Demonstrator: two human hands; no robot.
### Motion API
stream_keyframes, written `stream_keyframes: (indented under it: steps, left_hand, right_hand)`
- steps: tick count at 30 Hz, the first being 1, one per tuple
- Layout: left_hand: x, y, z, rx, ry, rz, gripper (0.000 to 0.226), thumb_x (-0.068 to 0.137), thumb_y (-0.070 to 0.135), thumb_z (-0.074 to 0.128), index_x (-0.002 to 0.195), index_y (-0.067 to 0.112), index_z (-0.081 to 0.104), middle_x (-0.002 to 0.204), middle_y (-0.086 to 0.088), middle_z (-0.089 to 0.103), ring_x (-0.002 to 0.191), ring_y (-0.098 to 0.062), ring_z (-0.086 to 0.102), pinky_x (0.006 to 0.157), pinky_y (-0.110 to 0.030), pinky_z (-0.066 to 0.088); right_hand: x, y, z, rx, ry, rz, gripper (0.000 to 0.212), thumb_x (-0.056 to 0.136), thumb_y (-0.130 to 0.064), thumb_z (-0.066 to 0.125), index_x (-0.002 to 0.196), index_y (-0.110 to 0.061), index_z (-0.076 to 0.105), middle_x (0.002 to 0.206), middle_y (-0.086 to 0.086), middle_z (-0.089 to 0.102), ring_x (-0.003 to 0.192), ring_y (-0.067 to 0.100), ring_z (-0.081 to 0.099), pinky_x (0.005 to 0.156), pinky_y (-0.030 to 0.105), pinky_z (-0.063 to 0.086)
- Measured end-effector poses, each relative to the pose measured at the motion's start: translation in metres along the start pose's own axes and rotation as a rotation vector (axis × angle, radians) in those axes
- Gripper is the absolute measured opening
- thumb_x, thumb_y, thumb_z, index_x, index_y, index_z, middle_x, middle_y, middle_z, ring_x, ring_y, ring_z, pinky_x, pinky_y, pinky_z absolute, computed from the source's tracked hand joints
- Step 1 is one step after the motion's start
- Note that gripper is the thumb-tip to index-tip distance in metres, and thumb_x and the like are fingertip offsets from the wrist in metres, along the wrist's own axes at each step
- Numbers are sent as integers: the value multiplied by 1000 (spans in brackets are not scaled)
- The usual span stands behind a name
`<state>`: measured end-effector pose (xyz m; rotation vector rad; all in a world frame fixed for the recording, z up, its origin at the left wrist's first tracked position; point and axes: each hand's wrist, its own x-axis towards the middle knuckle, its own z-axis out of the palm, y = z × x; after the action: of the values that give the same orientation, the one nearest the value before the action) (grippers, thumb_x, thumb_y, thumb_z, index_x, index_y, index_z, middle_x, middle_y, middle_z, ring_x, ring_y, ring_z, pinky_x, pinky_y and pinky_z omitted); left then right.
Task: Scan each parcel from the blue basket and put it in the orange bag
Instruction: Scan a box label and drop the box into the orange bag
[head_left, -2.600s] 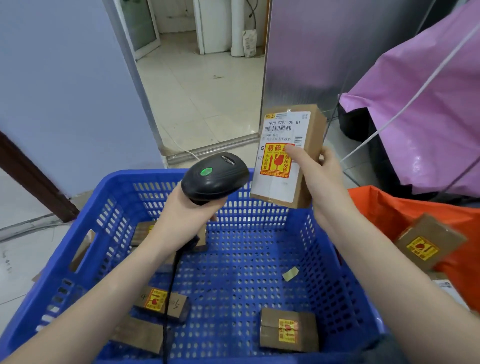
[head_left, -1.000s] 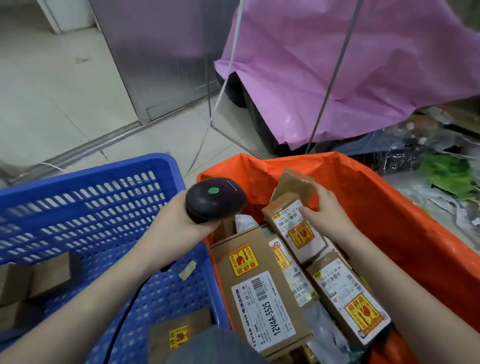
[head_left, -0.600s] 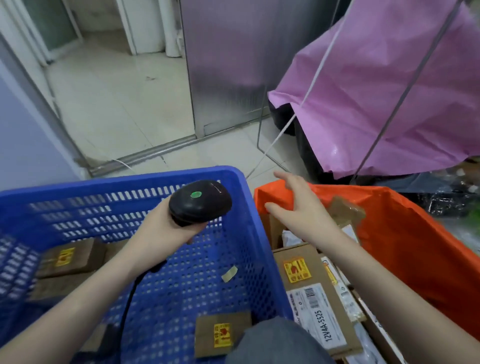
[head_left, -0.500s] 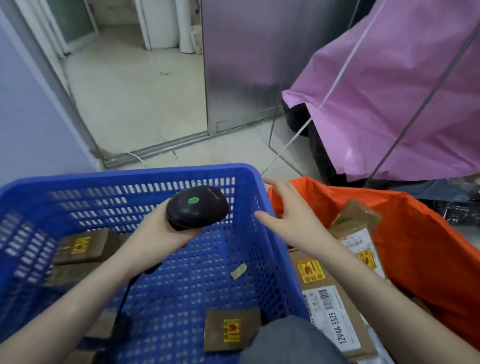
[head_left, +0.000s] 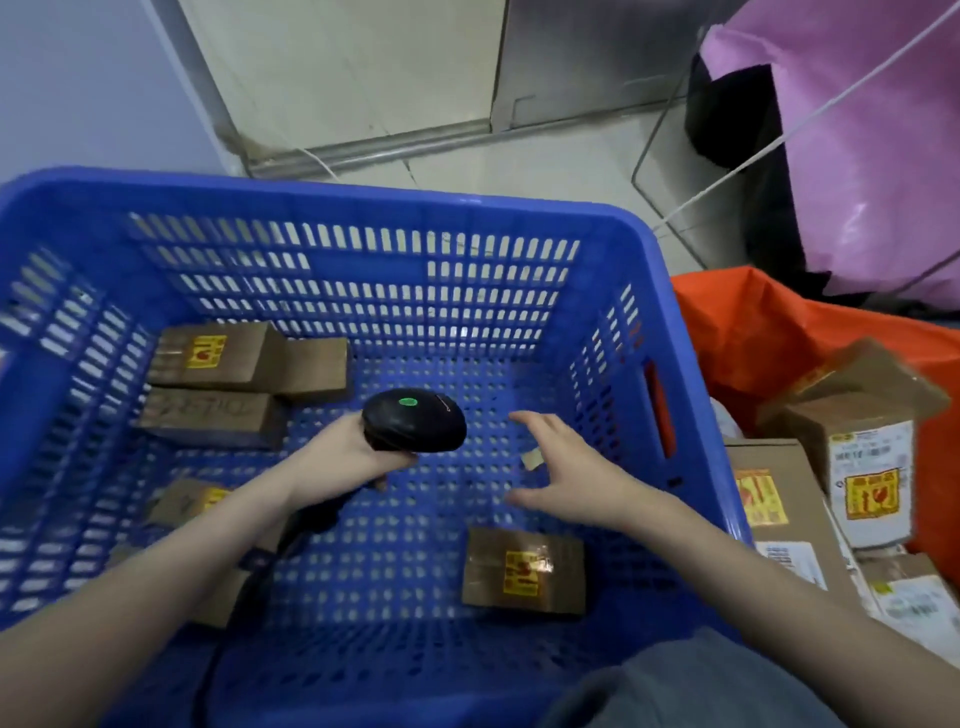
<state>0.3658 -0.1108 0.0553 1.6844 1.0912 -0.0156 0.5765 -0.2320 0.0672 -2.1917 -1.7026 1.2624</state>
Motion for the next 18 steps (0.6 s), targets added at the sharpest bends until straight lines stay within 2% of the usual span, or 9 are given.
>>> stream_keyframes:
  steps: [3,5,7,11,13,16,18]
  left_hand:
    - [15,-15,15,-2,-68,-59,12,84,9,69,75,17,66,45,10,60,44,-2,57,51,-17,44]
    - [24,-25,22,7,-113,-99,3,84,13,69,81,13,68,52,5,63,46,-3,58,51,-17,45]
    - [30,-33,27,6,-125,-127,6,84,17,69,84,11,69,59,-4,66,47,-4,58,53,-20,45]
    - [39,-47,30,59,-157,-165,20,86,16,68,68,19,61,45,9,56,43,-3,55,48,-16,44]
    - [43,-56,29,97,-171,-158,22,84,15,68,66,20,58,47,9,55,48,-9,57,49,-17,44]
    - [46,-70,26,114,-175,-162,24,84,15,70,68,25,55,52,11,55,50,-6,53,48,-16,41]
    - [47,-76,28,113,-200,-181,19,83,16,70,72,24,56,58,6,56,53,-8,55,52,-20,44]
  right_hand:
    - [20,16,24,-68,-142,45,89,87,-37,67,152,-19,9,154,4,17,142,25,19,111,37,31]
    - [31,23,37,-100,-211,61,90,87,-36,66,152,-18,6,155,6,14,144,26,15,112,40,30]
    - [42,27,47,-108,-255,60,93,86,-37,68,152,-19,4,155,6,14,144,28,13,112,43,30]
    - [64,26,60,-92,-276,48,96,83,-39,71,152,-21,7,154,6,19,142,28,20,110,47,32]
    - [72,28,68,-132,-319,53,96,85,-37,69,153,-18,3,156,8,15,143,28,17,111,45,31]
    - [81,34,83,-229,-421,97,101,87,-32,68,153,-13,-6,158,11,10,144,29,15,111,42,33]
    - [83,41,93,-255,-534,152,102,88,-30,66,152,-11,-11,159,12,6,144,31,16,112,41,32]
